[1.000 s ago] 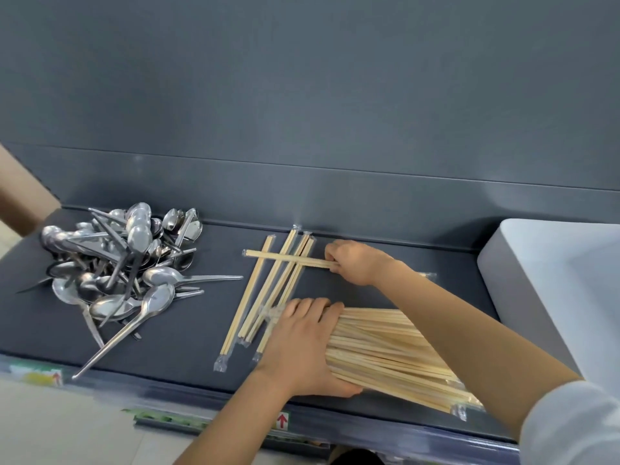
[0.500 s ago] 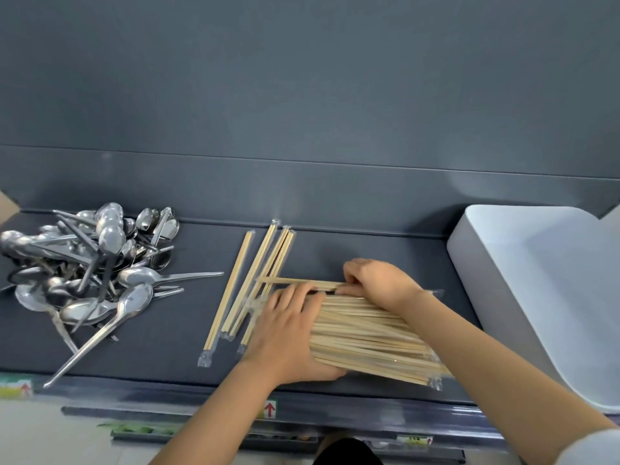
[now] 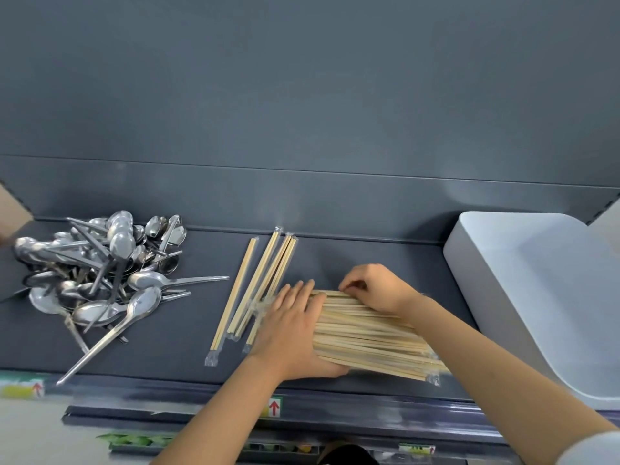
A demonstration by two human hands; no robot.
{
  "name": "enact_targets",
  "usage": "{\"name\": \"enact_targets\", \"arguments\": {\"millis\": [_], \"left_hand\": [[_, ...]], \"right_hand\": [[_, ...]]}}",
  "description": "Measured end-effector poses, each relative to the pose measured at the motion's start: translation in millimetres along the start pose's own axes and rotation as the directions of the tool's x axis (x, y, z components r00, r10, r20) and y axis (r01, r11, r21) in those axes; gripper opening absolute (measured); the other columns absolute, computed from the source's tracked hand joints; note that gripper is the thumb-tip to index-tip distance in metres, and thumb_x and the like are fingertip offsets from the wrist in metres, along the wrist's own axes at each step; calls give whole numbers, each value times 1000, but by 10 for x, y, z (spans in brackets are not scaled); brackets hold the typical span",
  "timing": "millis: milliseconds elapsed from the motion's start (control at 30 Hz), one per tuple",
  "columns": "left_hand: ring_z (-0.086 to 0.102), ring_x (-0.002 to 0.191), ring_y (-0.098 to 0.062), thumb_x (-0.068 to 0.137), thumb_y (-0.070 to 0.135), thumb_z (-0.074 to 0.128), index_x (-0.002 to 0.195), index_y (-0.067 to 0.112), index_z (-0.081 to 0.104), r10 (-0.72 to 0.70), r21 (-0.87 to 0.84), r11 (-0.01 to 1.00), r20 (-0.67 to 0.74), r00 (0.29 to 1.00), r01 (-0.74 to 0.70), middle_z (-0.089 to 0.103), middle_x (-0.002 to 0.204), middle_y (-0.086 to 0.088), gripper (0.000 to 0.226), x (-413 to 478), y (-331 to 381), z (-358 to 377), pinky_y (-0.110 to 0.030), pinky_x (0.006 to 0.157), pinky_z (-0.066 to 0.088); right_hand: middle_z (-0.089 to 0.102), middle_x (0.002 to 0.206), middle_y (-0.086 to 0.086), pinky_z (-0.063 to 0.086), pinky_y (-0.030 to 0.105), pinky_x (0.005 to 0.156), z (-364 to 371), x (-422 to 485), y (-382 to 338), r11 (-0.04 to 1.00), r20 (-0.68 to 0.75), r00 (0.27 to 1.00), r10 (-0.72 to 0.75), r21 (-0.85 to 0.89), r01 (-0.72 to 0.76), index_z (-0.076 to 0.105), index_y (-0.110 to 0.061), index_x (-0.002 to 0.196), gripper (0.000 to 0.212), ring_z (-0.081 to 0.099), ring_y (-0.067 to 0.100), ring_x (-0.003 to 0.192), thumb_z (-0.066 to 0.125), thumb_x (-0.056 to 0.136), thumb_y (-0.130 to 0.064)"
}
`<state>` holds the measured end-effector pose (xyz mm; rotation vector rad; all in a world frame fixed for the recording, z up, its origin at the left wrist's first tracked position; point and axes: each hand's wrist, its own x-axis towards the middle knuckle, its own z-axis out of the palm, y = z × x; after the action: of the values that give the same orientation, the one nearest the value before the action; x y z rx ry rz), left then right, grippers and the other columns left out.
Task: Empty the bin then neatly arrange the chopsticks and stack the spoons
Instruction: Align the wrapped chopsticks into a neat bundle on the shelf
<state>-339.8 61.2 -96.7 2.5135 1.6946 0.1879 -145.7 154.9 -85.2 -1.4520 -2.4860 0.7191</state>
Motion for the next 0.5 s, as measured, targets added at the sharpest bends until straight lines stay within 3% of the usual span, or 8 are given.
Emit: {"name": "enact_targets", "arguments": {"millis": [133,233,300,333,400,500], "left_hand": [[16,144,-16,54,94,43,146,24,20,9,-3,1000,-16,1000,-9,20,156,4,117,7,3,-7,-33,120,-2],[28,136,-16,53,94,44,144,25,23,-4,-13,1000,-21,1000,3,32,147,6,116,16,12,-11,-33,119,10],[32,133,-17,52,93,44,142,25,25,-14,-16,1000,-23,1000,14,34,144,5,114,13,16,-3,-34,117,17],[32,132,-17,52,93,44,142,25,27,-18,-17,1000,-26,999,17,35,144,5,114,12,15,5,-34,116,19],[32,132,-18,53,92,45,142,25,27,-29,-16,999,-29,999,28,35,144,3,113,11,13,22,-34,116,19],[31,130,-20,53,91,45,143,23,26,-36,9,999,-22,999,36,34,141,3,114,7,10,26,-35,114,19]], "right_hand": [[68,85,-3,44,21,75,73,118,-119,990,-46,995,83,122,-77,72,-15,87,12,58,11,78,73,83,-25],[61,76,-7,45,27,69,68,211,-184,988,9,988,152,42,-152,65,-19,76,26,55,12,73,72,80,-44],[57,72,-6,42,29,65,43,261,-249,990,-37,989,143,-8,-143,60,-19,72,29,53,16,72,63,87,-44],[58,75,-4,42,29,67,40,304,-289,993,-80,990,114,-9,-115,61,-17,77,26,53,19,75,58,92,-38],[61,101,3,45,34,82,42,437,-401,997,-94,995,26,-75,-33,63,-14,104,17,56,24,96,50,96,-22],[40,146,5,34,37,107,84,695,-608,955,116,988,-104,-267,132,41,-22,142,50,37,24,133,47,95,-7]]}}
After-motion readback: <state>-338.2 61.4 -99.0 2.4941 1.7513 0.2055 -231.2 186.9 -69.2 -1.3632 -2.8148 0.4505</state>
